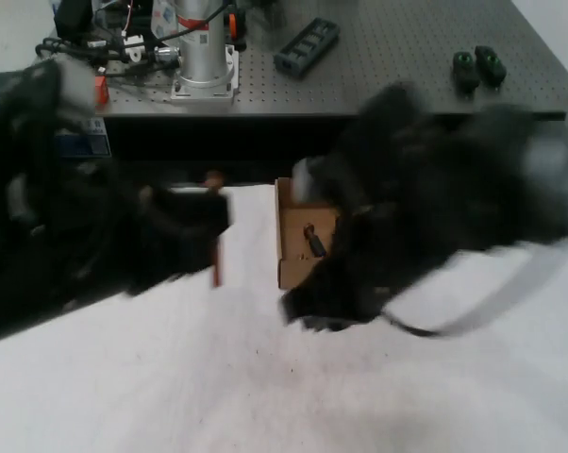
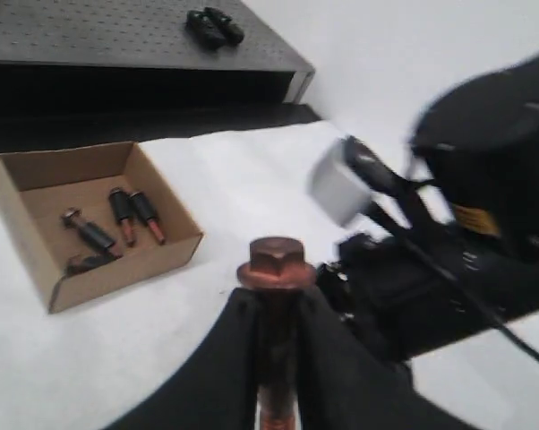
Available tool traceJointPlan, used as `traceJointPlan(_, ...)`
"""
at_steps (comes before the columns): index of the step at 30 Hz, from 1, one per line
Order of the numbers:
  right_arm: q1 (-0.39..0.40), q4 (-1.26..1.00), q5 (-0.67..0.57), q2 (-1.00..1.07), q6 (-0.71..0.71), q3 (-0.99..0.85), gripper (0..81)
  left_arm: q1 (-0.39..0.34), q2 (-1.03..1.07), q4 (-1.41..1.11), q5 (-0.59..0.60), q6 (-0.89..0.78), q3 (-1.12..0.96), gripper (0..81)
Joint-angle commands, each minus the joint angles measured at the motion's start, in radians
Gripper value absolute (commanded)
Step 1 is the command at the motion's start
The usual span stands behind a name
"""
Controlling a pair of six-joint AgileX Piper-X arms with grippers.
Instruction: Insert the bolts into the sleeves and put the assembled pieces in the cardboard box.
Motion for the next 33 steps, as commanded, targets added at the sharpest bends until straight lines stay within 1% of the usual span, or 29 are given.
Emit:
traceJointPlan(1, -0.017, -0.103, -0.099, -0.186, -0.006, 0.142, 2.0, 0.003, 0.049, -0.135, 0.077, -0.11, -0.005, 0.7)
traceJointPlan(4, -0.014, -0.299, -0.212, -0.361, 0.062, 0.323, 2.0, -0.001, 0.148, -0.341, 0.195, -0.218, -0.005, 0.7)
traceJointPlan(6, -0.009, -0.45, -0.279, -0.431, 0.146, 0.421, 2.0, -0.006, 0.199, -0.459, 0.215, -0.31, -0.005, 0.7)
traceJointPlan(8, -0.006, -0.603, -0.29, -0.474, 0.236, 0.507, 2.0, -0.014, 0.24, -0.56, 0.22, -0.366, -0.005, 0.7)
traceJointPlan(11, -0.007, -0.766, -0.317, -0.475, 0.306, 0.569, 2.0, -0.04, 0.283, -0.639, 0.25, -0.392, -0.005, 0.7)
traceJointPlan(16, -0.012, -0.84, -0.276, -0.467, 0.297, 0.57, 2.0, -0.079, 0.303, -0.633, 0.256, -0.389, -0.005, 0.7)
traceJointPlan(26, -0.062, -0.9, -0.275, -0.467, 0.298, 0.57, 2.0, -0.09, 0.303, -0.625, 0.271, -0.35, -0.005, 0.7)
traceJointPlan(30, -0.068, -0.92, -0.32, -0.467, 0.298, 0.57, 2.0, -0.09, 0.303, -0.625, 0.318, -0.35, -0.005, 0.7)
traceJointPlan(33, -0.068, -0.92, -0.363, -0.453, 0.305, 0.562, 2.0, -0.09, 0.303, -0.625, 0.32, -0.35, -0.005, 0.7)
